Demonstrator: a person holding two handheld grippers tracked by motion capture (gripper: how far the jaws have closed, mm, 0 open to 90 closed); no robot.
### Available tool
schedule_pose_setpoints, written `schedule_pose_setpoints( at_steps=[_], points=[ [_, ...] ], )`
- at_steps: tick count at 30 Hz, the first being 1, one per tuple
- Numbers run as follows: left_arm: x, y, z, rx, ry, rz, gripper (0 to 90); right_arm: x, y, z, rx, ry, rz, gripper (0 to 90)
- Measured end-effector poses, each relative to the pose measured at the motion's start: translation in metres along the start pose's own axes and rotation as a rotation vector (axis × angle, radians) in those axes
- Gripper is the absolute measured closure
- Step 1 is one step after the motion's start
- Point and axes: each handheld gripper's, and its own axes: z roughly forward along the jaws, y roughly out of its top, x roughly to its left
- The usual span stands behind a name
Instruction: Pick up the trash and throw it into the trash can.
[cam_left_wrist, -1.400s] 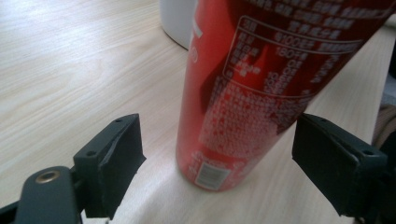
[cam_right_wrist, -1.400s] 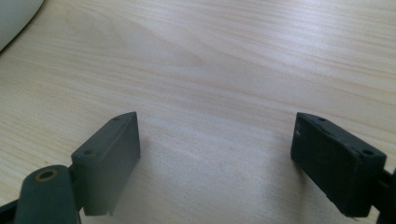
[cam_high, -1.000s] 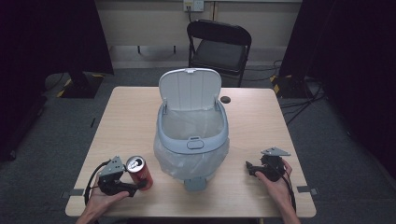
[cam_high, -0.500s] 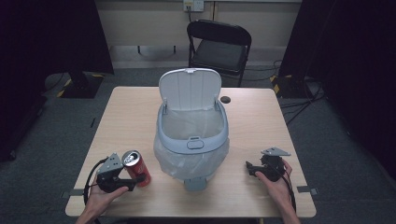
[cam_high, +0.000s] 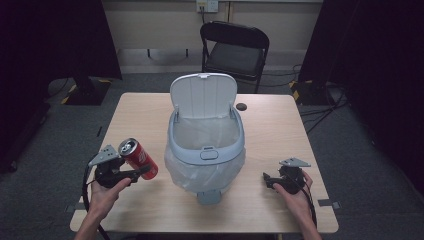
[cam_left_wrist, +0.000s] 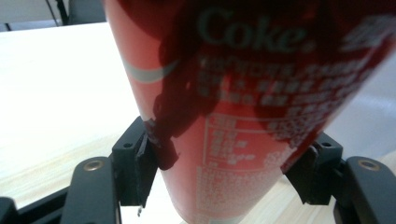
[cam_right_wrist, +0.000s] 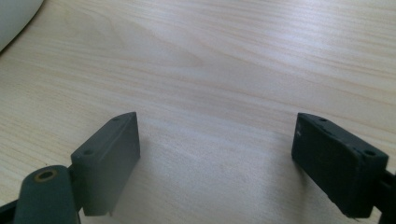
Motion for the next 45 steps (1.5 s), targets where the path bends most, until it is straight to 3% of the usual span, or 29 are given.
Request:
schedule_pose_setpoints(
  at_steps=[6,12,19,25,30,45],
  points=[
    [-0.004,0.017,-0.004,-0.032,0.011,0.021,34.1,0.000,0.001,0.001,0.002,0.003,-0.002,13.1],
    [-0.016,0.037,-0.021,-0.097,0.030,0.045,34.1,0.000,0.001,0.002,0.003,0.002,-0.003,13.0],
    [-0.020,0.053,-0.037,-0.120,0.039,0.076,34.1,0.000,0.001,0.002,0.003,0.002,-0.004,13.0],
    [-0.024,0.070,-0.054,-0.172,0.026,0.084,34.1,0.000,0.001,0.002,0.003,0.001,-0.002,13.0],
    [-0.027,0.082,-0.059,-0.208,0.007,0.086,34.1,0.000,0.001,0.002,0.003,0.001,-0.002,13.0],
    [-0.047,0.126,-0.067,-0.280,-0.056,0.151,34.2,0.000,0.001,0.002,0.003,0.001,-0.002,13.0]
  ],
)
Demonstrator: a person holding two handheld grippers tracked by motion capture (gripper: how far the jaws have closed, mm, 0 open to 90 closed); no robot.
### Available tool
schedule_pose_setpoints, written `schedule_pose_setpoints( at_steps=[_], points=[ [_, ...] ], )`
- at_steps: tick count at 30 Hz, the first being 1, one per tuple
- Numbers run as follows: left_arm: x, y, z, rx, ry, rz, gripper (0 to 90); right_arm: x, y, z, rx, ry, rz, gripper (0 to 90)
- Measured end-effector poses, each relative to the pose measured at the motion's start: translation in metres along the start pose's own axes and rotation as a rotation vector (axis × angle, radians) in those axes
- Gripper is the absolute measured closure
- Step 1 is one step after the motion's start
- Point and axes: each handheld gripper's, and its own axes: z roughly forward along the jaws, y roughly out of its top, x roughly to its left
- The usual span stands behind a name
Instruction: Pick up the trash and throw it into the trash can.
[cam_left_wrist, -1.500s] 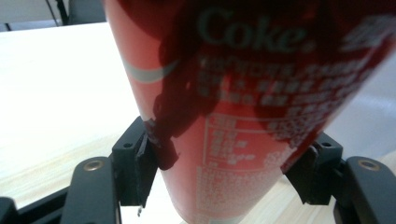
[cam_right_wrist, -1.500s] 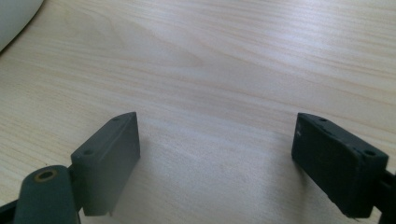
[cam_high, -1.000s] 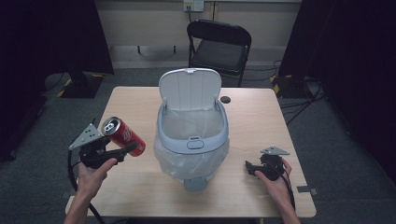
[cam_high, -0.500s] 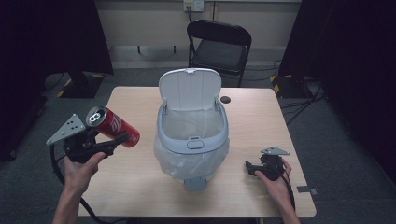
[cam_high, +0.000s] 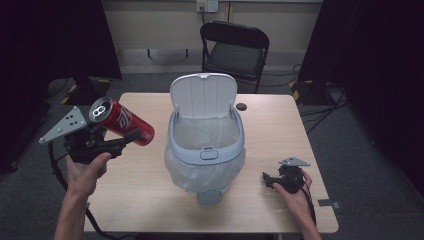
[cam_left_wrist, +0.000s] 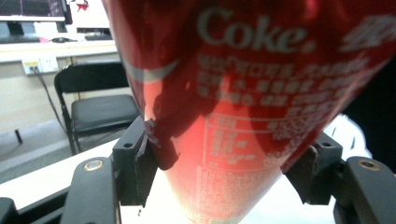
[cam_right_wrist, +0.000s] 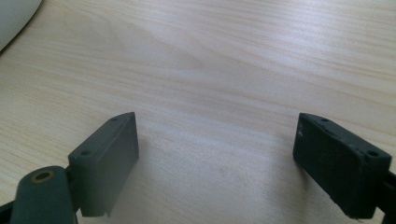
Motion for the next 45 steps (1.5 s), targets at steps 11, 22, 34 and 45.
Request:
schedule_pose_setpoints(
  at_steps=[11,22,34,45],
  points=[
    [-0.017,0.028,0.019,-0.048,-0.073,0.022,34.2,0.000,0.000,0.000,0.000,-0.001,0.001,13.0],
    [-0.037,0.040,0.054,-0.043,-0.166,0.028,34.2,0.000,0.000,0.000,0.000,-0.001,0.001,13.0],
    [-0.048,0.047,0.116,0.076,-0.258,0.039,33.7,0.000,0.000,0.000,0.000,0.001,-0.002,13.0],
    [-0.056,0.047,0.148,0.209,-0.309,0.070,31.6,0.000,0.000,0.000,0.000,0.003,-0.004,12.9]
  ],
)
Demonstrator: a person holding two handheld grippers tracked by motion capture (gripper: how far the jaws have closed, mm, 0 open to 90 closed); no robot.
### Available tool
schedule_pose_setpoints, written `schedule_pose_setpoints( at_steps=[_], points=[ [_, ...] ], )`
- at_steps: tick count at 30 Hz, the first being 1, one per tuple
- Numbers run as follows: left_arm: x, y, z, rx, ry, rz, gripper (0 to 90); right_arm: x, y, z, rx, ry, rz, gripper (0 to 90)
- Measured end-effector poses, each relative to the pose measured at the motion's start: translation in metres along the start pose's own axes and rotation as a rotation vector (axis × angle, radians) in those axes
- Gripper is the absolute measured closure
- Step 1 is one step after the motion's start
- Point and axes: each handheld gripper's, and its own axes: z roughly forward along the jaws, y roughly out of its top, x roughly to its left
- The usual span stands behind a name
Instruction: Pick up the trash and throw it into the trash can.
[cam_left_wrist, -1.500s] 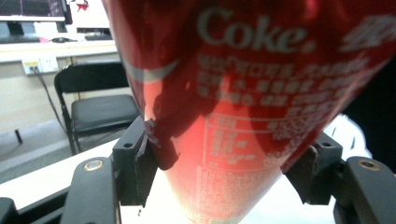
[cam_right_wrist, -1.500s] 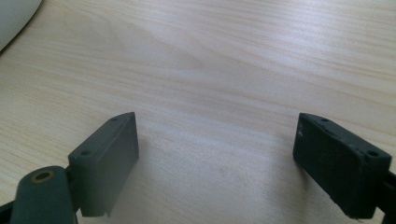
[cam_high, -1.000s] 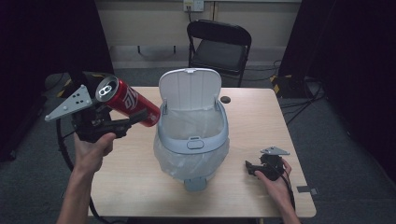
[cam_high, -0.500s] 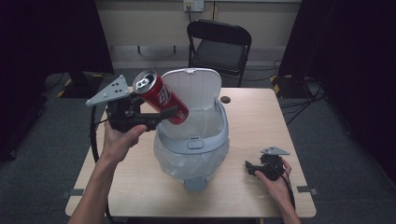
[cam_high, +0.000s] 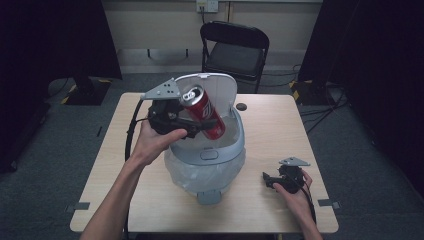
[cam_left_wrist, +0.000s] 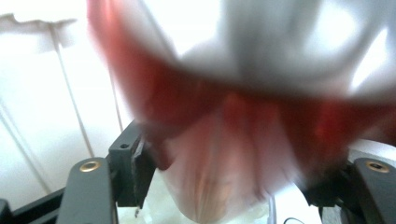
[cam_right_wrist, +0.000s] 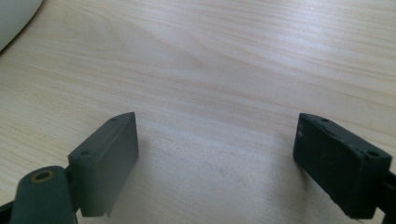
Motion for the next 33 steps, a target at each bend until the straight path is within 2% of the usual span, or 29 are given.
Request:
schedule_pose_setpoints(
  at_steps=[1,3,6,8,10,11,13,20,25,29,33],
  points=[
    [0.001,-0.001,0.001,0.008,-0.010,-0.005,31.4,0.000,0.000,0.000,0.000,0.000,0.000,12.9],
    [0.002,-0.003,0.003,0.025,-0.003,0.001,31.6,0.000,0.000,0.000,0.000,0.000,0.000,12.9],
    [0.003,-0.007,0.003,0.016,-0.007,-0.011,31.8,0.000,0.000,0.000,0.000,0.000,0.000,12.9],
    [0.003,-0.009,0.003,0.030,-0.009,-0.009,29.9,0.000,0.000,0.000,0.000,0.000,0.000,12.9],
    [0.004,-0.011,0.001,0.024,-0.002,-0.007,27.8,0.000,0.000,0.000,0.000,0.000,0.000,12.9],
    [0.005,-0.012,-0.002,-0.004,-0.009,-0.019,27.6,0.000,0.000,0.000,0.000,0.000,0.000,12.9],
    [0.006,-0.013,-0.006,-0.019,-0.019,-0.018,27.4,0.000,0.000,0.000,0.000,0.000,0.001,12.8],
    [0.012,-0.028,-0.033,-0.066,0.047,-0.026,32.5,0.000,0.000,0.000,0.000,0.000,0.000,12.8],
    [0.024,-0.041,-0.052,-0.106,0.082,-0.067,33.1,0.000,0.000,0.000,0.000,-0.001,0.003,12.8],
    [0.033,-0.047,-0.067,-0.128,0.107,-0.082,33.9,0.000,0.000,0.000,0.000,-0.002,0.003,12.8],
    [0.044,-0.052,-0.078,-0.136,0.163,-0.100,35.7,0.000,0.000,0.000,0.000,-0.002,0.003,12.8]
  ],
)
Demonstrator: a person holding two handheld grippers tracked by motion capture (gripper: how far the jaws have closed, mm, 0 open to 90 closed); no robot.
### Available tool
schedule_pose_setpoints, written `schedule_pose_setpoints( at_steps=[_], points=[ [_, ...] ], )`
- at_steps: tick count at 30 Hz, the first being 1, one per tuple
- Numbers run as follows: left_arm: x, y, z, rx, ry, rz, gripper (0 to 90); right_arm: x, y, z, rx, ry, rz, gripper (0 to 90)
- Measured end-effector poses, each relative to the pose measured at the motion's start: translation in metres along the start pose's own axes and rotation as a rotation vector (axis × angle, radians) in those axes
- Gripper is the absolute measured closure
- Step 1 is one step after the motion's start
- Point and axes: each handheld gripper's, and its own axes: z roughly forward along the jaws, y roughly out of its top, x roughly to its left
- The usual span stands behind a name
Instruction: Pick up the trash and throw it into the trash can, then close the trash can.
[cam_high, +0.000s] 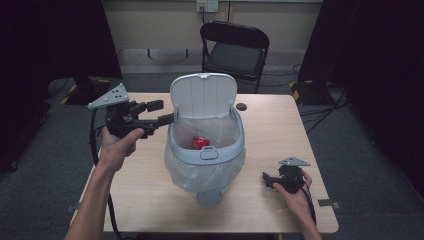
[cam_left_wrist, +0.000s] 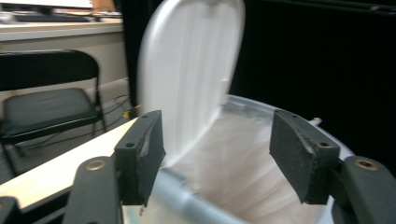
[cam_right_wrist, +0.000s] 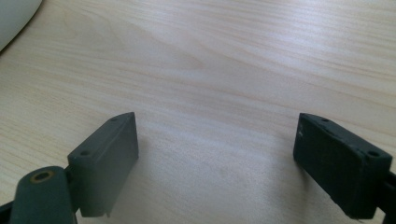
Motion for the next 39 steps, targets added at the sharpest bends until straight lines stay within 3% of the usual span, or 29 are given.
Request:
schedule_pose_setpoints(
  at_steps=[7,11,12,18,21,23,26,28,31,34,37,39],
  points=[
    [0.023,-0.009,0.001,0.011,0.075,-0.060,36.7,0.000,0.000,0.000,-0.001,0.001,0.000,12.8],
    [0.035,-0.004,0.009,0.011,0.121,-0.050,34.6,0.000,0.000,0.000,0.000,0.000,0.000,12.9],
    [0.035,-0.001,0.012,0.019,0.149,-0.031,32.9,0.000,0.000,0.000,0.000,0.000,-0.001,12.8],
    [0.047,0.012,0.025,-0.015,0.138,-0.055,31.5,0.000,0.000,0.000,0.000,0.000,0.000,12.8],
    [0.050,0.017,0.033,0.000,0.138,-0.052,31.2,0.000,0.000,0.000,0.000,0.000,0.000,12.8],
    [0.049,0.021,0.036,0.013,0.160,-0.045,31.6,0.000,0.000,0.000,0.000,0.000,-0.001,12.8],
    [0.050,0.023,0.039,0.021,0.151,-0.055,33.9,0.000,0.000,0.000,0.000,0.000,-0.001,12.8],
    [0.052,0.022,0.040,0.012,0.123,-0.092,34.2,0.000,0.000,0.000,0.000,0.000,-0.001,12.8],
    [0.054,0.020,0.042,-0.002,0.089,-0.108,36.9,0.000,0.000,0.000,0.000,0.000,-0.002,12.8],
    [0.052,0.020,0.042,-0.002,0.064,-0.095,37.3,0.000,0.000,0.000,0.000,0.000,-0.001,12.8],
    [0.051,0.018,0.041,-0.002,-0.011,-0.086,37.5,0.000,0.000,0.000,0.000,0.000,-0.001,12.8],
    [0.048,0.018,0.040,0.008,0.000,-0.078,35.9,0.000,0.000,0.000,0.000,0.001,-0.002,12.8]
  ],
)
